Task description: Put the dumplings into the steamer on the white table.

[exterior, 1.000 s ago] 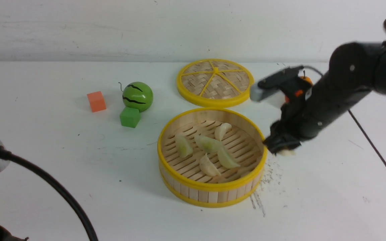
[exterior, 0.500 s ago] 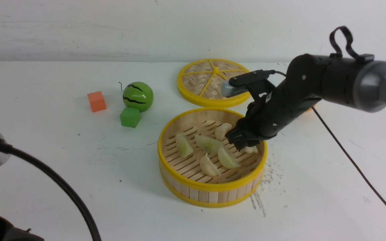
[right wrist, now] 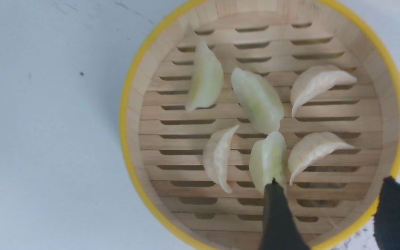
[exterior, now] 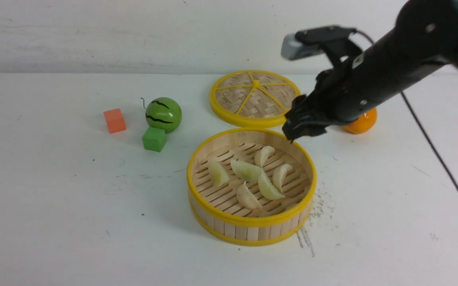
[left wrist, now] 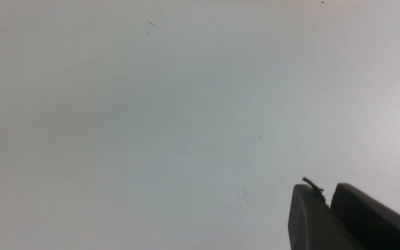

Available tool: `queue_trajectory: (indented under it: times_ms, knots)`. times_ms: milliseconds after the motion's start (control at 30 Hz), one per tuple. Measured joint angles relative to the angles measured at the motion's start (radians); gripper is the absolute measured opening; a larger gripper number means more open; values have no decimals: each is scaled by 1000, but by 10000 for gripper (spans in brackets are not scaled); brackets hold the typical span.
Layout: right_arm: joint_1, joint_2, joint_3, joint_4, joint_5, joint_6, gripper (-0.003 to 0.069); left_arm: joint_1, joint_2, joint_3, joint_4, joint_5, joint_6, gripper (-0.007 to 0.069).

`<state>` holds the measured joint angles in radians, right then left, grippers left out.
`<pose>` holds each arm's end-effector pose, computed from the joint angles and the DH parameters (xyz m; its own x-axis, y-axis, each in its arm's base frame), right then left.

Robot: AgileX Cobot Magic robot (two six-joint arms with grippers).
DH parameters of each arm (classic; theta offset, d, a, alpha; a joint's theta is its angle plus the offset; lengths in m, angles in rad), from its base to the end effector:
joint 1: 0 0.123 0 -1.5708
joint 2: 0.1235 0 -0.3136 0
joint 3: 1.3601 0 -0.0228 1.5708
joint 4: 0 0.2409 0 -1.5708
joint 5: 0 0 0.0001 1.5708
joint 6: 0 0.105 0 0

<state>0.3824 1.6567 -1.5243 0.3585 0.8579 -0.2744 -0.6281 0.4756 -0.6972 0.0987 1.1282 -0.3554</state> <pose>0.3348 0.1647 0.3642 -0.6913 -0.3135 -0.6510 -0.5423 0.8205 0.1809 0.0339 -0.0130 0.3184 -0.7266 0.1486 -0.6708 0.3282 0.9328 -0.1488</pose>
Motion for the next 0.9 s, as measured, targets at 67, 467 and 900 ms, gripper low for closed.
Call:
queue_trajectory:
  times_ms: [67, 467, 900]
  knots:
    - [0, -68, 19, 0, 13, -1, 265, 0, -61, 46, 6, -7, -33, 92]
    - [0, -527, 424, 81, -164, -70, -20, 0, -304, 180, 34, -229, -137, -14]
    - [0, -985, 757, 293, -422, -301, -17, 0, -305, 182, 74, -296, -140, -14]
